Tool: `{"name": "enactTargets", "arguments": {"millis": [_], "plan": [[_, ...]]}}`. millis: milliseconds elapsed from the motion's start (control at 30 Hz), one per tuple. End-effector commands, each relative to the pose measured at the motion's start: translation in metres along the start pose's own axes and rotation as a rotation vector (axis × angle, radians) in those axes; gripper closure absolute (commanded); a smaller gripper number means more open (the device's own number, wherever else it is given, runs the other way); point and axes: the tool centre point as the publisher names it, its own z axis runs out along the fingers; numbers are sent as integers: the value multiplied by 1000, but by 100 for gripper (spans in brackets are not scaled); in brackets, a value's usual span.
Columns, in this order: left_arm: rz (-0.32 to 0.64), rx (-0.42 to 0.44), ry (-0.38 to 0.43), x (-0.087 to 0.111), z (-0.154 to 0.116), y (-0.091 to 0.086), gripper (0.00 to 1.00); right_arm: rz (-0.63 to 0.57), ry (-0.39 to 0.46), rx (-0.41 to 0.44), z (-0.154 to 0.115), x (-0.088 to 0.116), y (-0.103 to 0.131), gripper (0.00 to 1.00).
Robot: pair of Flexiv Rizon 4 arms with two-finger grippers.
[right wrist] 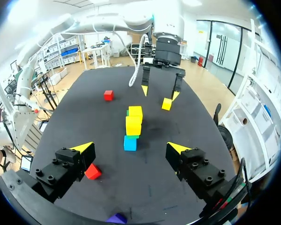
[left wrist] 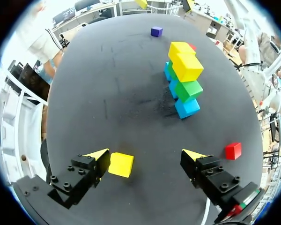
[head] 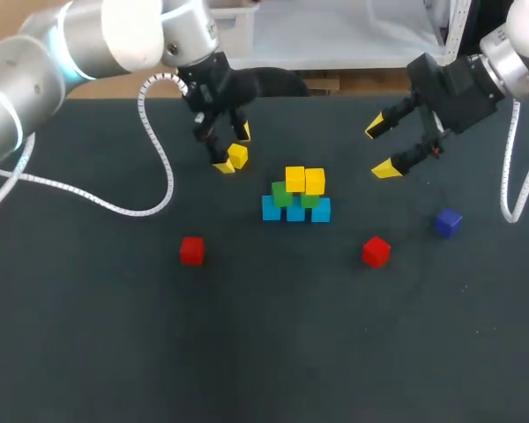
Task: Place the blue cubes, place green cubes on the blue cubes, place the yellow cubes on the green cubes, then place the red cubes on the yellow cubes, and place purple cube on the red cubes.
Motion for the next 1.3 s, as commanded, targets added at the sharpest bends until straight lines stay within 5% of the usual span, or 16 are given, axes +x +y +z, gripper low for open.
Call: {"name": "enactTargets", "arguments": {"millis": [33,567,1300], "plan": [[-6,-57,50,-4,0,-5,0,-1,-2,0,0,0,0,0],[-38,-83,131,7,9,0,0,-1,-2,0,0,0,0,0],[-38,-49,182,15,17,31,0,-1,-2,0,0,0,0,0]]}}
